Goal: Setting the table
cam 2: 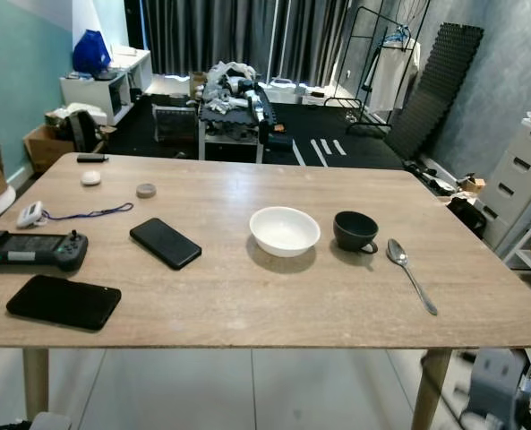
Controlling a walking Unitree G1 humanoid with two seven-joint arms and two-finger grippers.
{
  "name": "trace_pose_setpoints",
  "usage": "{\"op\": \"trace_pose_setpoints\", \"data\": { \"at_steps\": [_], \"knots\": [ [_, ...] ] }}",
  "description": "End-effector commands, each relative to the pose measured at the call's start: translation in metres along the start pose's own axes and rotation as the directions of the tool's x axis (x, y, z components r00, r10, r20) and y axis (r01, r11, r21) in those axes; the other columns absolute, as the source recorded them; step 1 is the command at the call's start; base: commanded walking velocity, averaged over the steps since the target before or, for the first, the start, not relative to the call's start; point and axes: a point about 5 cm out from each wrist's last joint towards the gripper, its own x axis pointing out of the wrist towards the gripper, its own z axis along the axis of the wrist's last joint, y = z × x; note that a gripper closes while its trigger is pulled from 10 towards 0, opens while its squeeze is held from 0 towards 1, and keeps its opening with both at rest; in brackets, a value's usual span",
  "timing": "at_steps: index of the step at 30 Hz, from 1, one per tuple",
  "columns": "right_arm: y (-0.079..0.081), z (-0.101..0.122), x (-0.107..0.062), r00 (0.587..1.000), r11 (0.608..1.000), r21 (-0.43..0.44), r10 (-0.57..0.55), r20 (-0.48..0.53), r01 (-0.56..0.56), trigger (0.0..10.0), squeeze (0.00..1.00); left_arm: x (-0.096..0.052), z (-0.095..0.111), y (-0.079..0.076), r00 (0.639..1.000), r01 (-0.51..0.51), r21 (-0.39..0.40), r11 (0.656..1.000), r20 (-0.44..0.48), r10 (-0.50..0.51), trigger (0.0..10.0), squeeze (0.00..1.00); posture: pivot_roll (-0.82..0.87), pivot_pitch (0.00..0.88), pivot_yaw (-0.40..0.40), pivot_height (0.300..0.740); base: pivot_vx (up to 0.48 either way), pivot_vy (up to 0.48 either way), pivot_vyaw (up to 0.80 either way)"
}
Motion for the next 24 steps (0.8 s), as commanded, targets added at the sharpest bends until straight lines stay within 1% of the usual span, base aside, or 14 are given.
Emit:
{"op": "trace_pose_setpoints", "data": {
  "at_steps": [1,3,4,5,6,7,8,9,10,11,12,14,20,24],
  "knots": [
    [0.005,0.048,0.008,0.985,0.995,0.1,-0.001,0.171,-0.016,10.0,0.0,-0.003,-0.008,0.0,1.0,0.003,-0.003,1.0,-0.022,-0.003,10.0,0.0,0.05,0.103,0.02,0.74,0.0,0.0,0.0],
    [0.028,0.109,-0.001,0.923,0.935,0.253,0.147,0.357,-0.247,10.0,0.0,-0.003,-0.004,0.003,1.0,0.0,-0.002,1.0,-0.003,0.0,10.0,0.0,0.05,0.103,0.02,0.74,0.0,0.0,0.0],
    [0.045,0.122,-0.011,0.878,0.868,0.287,0.281,0.387,-0.405,10.0,0.0,-0.002,0.0,0.004,1.0,-0.001,-0.001,1.0,0.014,0.001,10.0,0.0,0.04,0.1,0.02,0.74,0.0,0.0,0.0],
    [0.069,0.125,-0.033,0.789,0.734,0.32,0.471,0.395,-0.599,10.0,0.0,-0.001,0.01,0.006,0.998,0.004,0.005,1.0,0.06,-0.004,10.0,0.0,0.05,0.101,0.017,0.74,0.0,0.0,0.0],
    [0.088,0.122,-0.057,0.668,0.572,0.345,0.633,0.391,-0.744,10.0,0.0,-0.001,0.022,0.007,0.994,0.009,0.011,1.0,0.108,-0.01,10.0,0.0,0.06,0.103,0.016,0.74,0.0,0.0,0.0],
    [0.099,0.12,-0.075,0.571,0.448,0.365,0.719,0.395,-0.816,10.0,0.0,-0.001,0.029,0.008,0.99,0.012,0.015,1.0,0.139,-0.014,10.0,0.0,0.06,0.102,0.016,0.74,0.0,0.0,0.0],
    [0.099,0.12,-0.075,0.571,0.448,0.365,0.719,0.395,-0.816,10.0,0.0,-0.001,0.029,0.008,0.99,0.012,0.015,1.0,0.139,-0.014,10.0,0.0,0.06,0.102,0.016,0.74,0.0,0.0,0.0],
    [0.106,0.113,-0.089,0.514,0.384,0.366,0.767,0.385,-0.848,10.0,0.0,-0.001,0.038,0.009,0.985,0.014,0.009,1.0,0.173,-0.016,10.0,0.0,0.06,0.099,0.016,0.74,0.0,0.0,0.0],
    [0.106,0.113,-0.089,0.514,0.384,0.366,0.767,0.385,-0.848,10.0,0.0,-0.001,0.038,0.009,0.985,0.014,0.009,1.0,0.173,-0.016,10.0,0.0,0.06,0.099,0.016,0.74,0.0,0.0,0.0],
    [0.112,0.102,-0.103,0.462,0.334,0.361,0.808,0.366,-0.871,10.0,0.0,-0.002,0.048,0.01,0.977,0.014,-0.008,1.0,0.214,-0.012,10.0,0.0,0.07,0.102,0.017,0.74,0.0,0.0,0.0],
    [0.115,0.093,-0.113,0.439,0.314,0.362,0.829,0.346,-0.878,10.0,0.0,-0.003,0.058,0.01,0.968,0.016,-0.025,1.0,0.251,-0.009,10.0,0.0,0.07,0.099,0.018,0.74,0.0,0.0,0.0],
    [0.12,0.08,-0.129,0.409,0.287,0.373,0.859,0.308,-0.882,10.0,0.0,-0.006,0.073,0.009,0.952,0.022,-0.045,0.999,0.307,-0.007,10.0,0.0,0.07,0.099,0.018,0.74,0.0,0.0,0.0],
    [0.123,0.069,-0.145,0.375,0.253,0.395,0.886,0.271,-0.883,10.0,0.0,-0.007,0.084,0.005,0.943,0.022,-0.078,0.997,0.333,0.005,10.0,0.0,0.07,0.098,0.018,0.74,0.0,0.0,0.0],
    [0.126,0.055,-0.165,0.303,0.189,0.421,0.927,0.221,-0.887,10.0,0.0,-0.008,0.09,0.001,0.941,0.011,-0.105,0.994,0.336,0.025,10.0,0.0,0.06,0.096,0.015,0.74,0.0,0.0,0.0]
  ]
}}
